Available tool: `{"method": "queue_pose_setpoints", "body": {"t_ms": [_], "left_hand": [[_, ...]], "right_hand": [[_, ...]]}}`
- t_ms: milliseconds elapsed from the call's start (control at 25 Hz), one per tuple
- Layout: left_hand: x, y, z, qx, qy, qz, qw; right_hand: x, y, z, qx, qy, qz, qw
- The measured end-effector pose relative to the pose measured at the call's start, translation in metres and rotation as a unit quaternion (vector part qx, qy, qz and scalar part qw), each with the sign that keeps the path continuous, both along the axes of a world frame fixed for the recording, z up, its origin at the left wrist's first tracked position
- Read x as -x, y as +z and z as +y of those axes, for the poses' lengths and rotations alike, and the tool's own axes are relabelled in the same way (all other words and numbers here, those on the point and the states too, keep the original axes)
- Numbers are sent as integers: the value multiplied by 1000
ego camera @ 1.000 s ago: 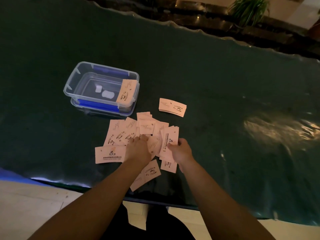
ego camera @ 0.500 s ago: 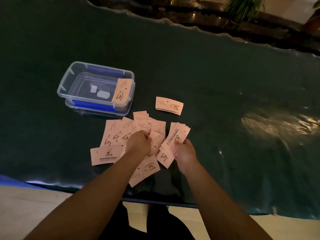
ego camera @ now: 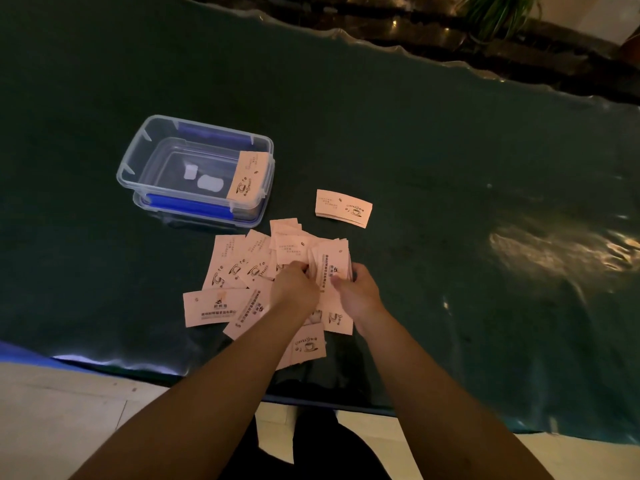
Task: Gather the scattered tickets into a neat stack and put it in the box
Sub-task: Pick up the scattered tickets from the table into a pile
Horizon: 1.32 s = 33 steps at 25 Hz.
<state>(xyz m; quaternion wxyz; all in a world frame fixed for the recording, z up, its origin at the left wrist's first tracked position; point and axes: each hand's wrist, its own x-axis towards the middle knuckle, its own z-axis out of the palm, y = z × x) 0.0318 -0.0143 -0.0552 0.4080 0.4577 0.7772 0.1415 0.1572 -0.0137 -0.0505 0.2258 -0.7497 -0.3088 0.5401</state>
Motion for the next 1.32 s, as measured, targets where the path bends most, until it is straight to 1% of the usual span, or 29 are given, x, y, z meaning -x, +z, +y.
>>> {"method": "queue_pose_setpoints", "body": {"t_ms": [120, 240, 320, 400, 480, 560, 640, 760, 920, 1040, 1160, 1320], "left_hand": [[-3, 0, -4, -4, 8, -36, 999], [1, -1, -9, -7, -20, -88, 996], [2, -4, -13, 2, -22, -115, 993], [2, -5, -17, -4, 13, -100, 995], [2, -6, -19, -7, 43, -59, 997], [0, -6, -18, -4, 32, -40, 999], [-8, -3, -15, 3, 4, -54, 999], [-20, 2, -12, 39, -25, -71, 996], [-28, 4, -12, 88, -87, -118, 985], [-30, 3, -17, 108, -112, -143, 977], [-32, 3, -22, 127, -87, -190, 970], [-30, 4, -23, 144, -20, -247, 958]], "right_hand": [[-1, 1, 2, 9, -3, 0, 1000], [-11, -1, -1, 11, -16, -2, 1000], [-19, -3, -7, 6, -41, 9, 999], [-29, -3, -11, 10, -92, 32, 995], [-38, -2, -13, 19, -134, 51, 989], [-42, -1, -12, 24, -156, 62, 985], [-40, 2, -9, 24, -170, 74, 982], [-32, 8, -3, 30, -170, 84, 981], [-34, 10, 1, 59, -110, 44, 991], [-42, 12, 4, 77, -60, 27, 995], [-46, 16, 9, 85, -7, 2, 996], [-36, 25, 24, 58, 134, -74, 987]]}}
